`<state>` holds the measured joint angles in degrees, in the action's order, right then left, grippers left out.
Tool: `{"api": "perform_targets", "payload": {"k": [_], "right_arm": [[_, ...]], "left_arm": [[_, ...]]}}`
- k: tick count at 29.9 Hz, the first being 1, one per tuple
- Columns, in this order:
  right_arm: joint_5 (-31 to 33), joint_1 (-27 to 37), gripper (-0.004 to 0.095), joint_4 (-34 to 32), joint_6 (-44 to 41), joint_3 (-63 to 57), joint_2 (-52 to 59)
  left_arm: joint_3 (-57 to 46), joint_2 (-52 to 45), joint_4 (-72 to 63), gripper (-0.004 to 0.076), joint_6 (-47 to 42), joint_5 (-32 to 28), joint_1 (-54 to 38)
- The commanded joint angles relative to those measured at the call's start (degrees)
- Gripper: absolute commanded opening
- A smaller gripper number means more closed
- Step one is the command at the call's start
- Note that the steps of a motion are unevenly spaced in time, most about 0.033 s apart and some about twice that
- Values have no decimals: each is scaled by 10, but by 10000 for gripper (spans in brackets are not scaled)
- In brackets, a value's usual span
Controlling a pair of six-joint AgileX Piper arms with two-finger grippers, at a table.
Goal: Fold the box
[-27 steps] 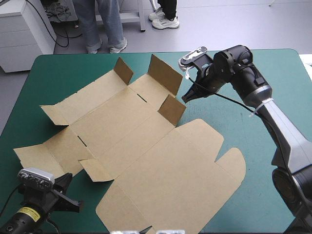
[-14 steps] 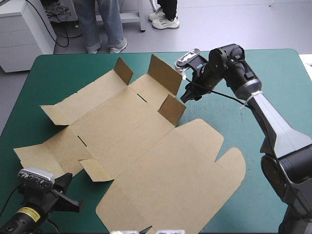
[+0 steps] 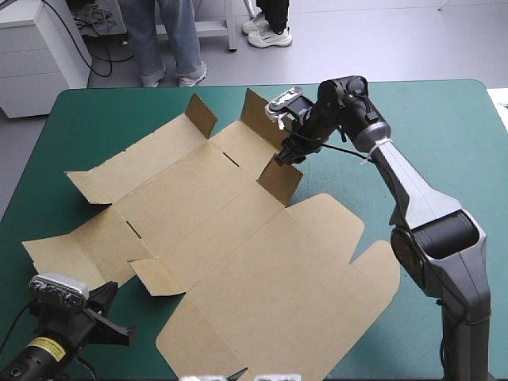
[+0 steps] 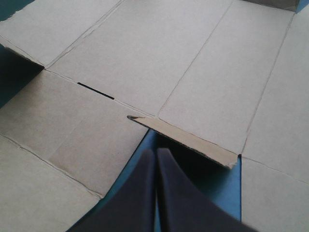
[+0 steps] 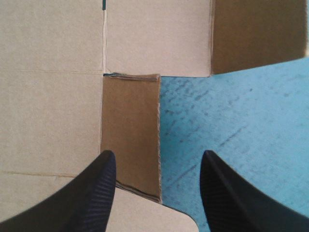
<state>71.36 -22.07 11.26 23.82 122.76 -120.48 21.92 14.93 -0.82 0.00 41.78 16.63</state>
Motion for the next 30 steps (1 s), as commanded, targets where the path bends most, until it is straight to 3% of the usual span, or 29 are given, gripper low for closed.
{"api": "perform_targets", "payload": {"k": [1, 30], "right_arm": [[3, 4, 497, 32, 6, 26, 19], [3, 4, 497, 103, -4, 24, -52]], "left_arm": [[14, 6, -4, -8, -3, -38, 2], [14, 6, -1, -8, 0, -38, 2]]}}
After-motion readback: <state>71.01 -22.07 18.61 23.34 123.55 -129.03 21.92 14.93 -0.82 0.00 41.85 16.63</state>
